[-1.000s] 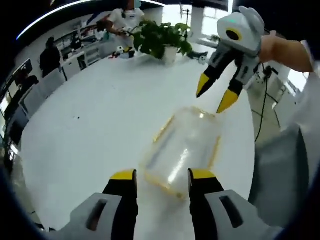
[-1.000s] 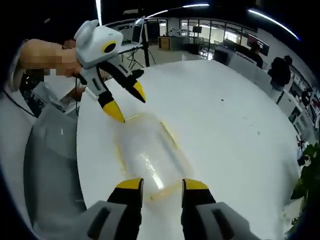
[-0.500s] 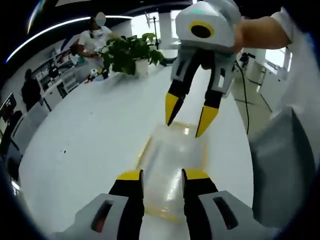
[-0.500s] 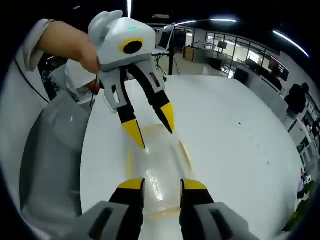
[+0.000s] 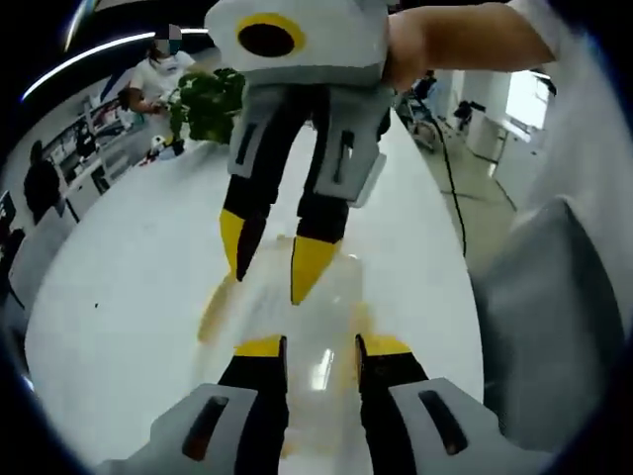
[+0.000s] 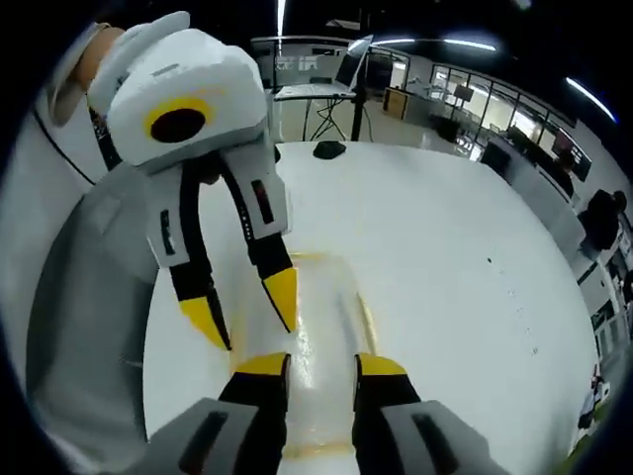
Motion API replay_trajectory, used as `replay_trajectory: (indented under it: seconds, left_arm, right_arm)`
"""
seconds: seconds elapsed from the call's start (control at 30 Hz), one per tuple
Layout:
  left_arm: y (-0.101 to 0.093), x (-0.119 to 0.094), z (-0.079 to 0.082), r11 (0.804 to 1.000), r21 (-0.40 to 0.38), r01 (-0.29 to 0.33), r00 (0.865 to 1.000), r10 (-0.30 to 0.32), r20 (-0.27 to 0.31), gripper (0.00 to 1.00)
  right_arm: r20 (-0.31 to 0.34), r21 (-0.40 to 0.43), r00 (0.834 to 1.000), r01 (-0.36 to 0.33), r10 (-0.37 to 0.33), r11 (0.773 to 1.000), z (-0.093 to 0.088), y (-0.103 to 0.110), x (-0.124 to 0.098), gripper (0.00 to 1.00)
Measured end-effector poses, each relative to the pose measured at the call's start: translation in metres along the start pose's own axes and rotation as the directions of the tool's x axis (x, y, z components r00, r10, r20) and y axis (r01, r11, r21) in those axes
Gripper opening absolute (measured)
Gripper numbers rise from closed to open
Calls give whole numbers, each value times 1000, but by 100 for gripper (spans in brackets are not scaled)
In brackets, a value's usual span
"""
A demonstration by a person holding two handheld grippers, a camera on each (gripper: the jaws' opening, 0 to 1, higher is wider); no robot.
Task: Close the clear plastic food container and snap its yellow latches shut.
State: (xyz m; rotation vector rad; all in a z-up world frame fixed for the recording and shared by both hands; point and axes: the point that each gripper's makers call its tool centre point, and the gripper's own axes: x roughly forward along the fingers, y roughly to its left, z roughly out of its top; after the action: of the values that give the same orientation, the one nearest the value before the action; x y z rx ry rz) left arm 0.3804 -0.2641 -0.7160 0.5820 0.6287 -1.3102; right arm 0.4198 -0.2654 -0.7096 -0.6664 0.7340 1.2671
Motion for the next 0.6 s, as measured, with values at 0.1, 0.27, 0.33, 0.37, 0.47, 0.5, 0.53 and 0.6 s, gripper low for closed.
replay_trajectory:
  seconds: [0.1,0.27,0.33,0.37,0.47,0.5,0.53,0.6]
  left_arm:
    - [5,0,0,1000,-13,-12,1000,12,3,28]
    - [8,2,-6,1000,-5,-25,999,25,-25,30]
    - [6,2,-5,1000,-23,-21,1000,21,-17,29]
    - [4,2,-6,999,-29,-18,1000,17,-24,30]
    - [3,1,-6,1000,-4,-18,999,18,-27,31]
    - [5,1,-7,999,19,-29,999,29,-37,32]
    - [5,1,-8,999,17,-31,999,32,-38,33]
    - [6,2,-10,999,25,-36,998,37,-49,34]
  right_arm:
    - [-7,-6,1000,-2,2,1000,2,-6,4,23]
    - [-28,0,1000,0,0,1000,1,-18,14,33]
    - [-32,32,999,-29,30,999,0,-16,18,40]
    - [-34,58,997,-69,71,996,-1,-11,20,43]
    - [-39,16,995,-88,89,996,-1,-13,23,49]
    - [-51,13,992,-112,113,994,-1,-12,23,51]
    - [-53,16,991,-125,126,992,-1,-10,24,53]
    - [-74,6,984,-161,161,987,-3,-8,26,54]
